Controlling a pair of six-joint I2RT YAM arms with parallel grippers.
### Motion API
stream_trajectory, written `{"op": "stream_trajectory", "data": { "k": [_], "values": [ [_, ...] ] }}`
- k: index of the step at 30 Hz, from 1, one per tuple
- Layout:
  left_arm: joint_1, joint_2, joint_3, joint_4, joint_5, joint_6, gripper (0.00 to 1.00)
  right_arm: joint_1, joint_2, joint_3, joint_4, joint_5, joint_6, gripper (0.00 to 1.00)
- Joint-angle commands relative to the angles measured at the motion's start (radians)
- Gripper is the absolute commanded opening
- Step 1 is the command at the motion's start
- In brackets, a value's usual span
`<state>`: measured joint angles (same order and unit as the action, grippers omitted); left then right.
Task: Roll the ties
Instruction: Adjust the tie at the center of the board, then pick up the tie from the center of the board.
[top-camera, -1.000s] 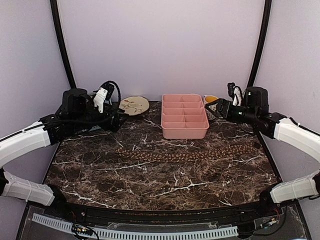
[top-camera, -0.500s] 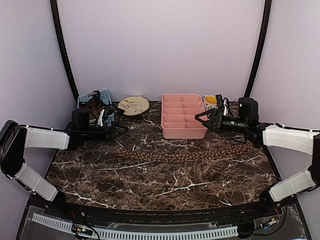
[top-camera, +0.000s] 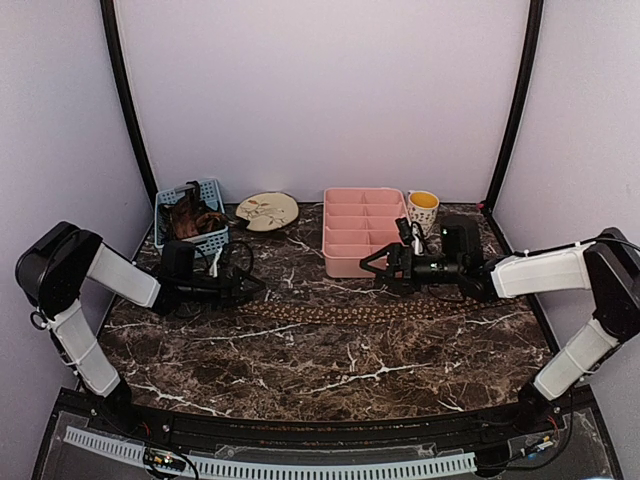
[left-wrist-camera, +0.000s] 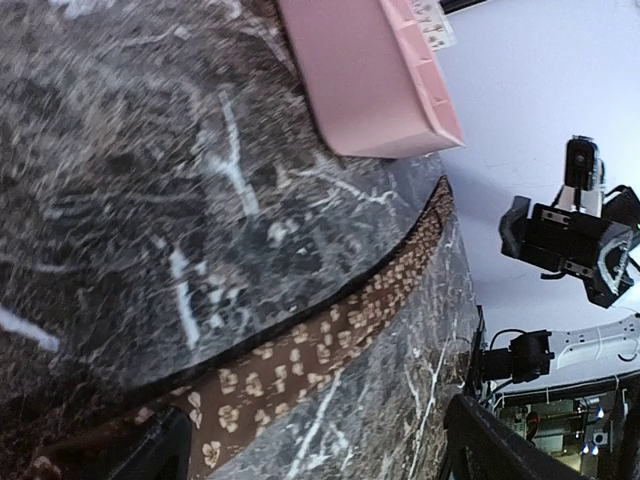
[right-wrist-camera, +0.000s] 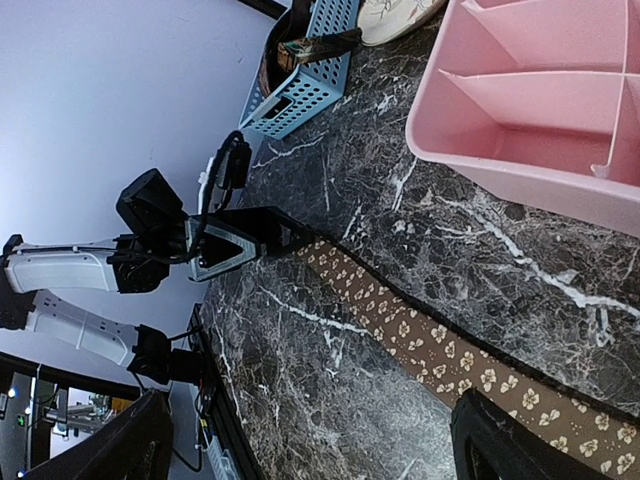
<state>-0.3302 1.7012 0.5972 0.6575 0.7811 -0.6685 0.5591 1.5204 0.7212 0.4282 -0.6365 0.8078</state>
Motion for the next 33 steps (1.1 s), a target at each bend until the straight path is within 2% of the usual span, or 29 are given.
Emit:
{"op": "stream_trajectory", "data": {
  "k": [1,6,12,18,22,25,29,33],
  "values": [
    [0.006,0.074,-0.025,-0.013,-0.063,-0.023,0.91,0.029,0.039,0.013,0.065,0.001,0.018,0.97],
    [0.007,0.074,-0.043,-0.063,-0.117,-0.037,0.91,0.058,0.08,0.0,0.052,0.017,0.028,0.97],
    [-0.013,-0.118,-0.064,-0.198,-0.18,0.022,0.92,0.125,0.131,-0.023,0.113,0.021,0.069,0.97],
    [-0.054,-0.223,0.073,-0.395,-0.204,0.132,0.93,0.252,0.279,0.062,0.201,0.022,0.114,0.99],
    [-0.052,-0.246,0.161,-0.522,-0.302,0.211,0.93,0.263,0.334,0.082,0.256,0.007,0.136,0.97],
    [-0.05,-0.206,0.227,-0.61,-0.311,0.276,0.93,0.259,0.312,0.137,0.126,0.027,0.033,0.96],
    [-0.056,-0.181,0.255,-0.616,-0.316,0.303,0.9,0.215,0.282,0.221,-0.108,0.112,-0.111,0.94],
    [-0.058,-0.179,0.267,-0.638,-0.351,0.323,0.89,0.134,0.303,0.236,-0.186,0.138,-0.151,0.93]
  ]
}}
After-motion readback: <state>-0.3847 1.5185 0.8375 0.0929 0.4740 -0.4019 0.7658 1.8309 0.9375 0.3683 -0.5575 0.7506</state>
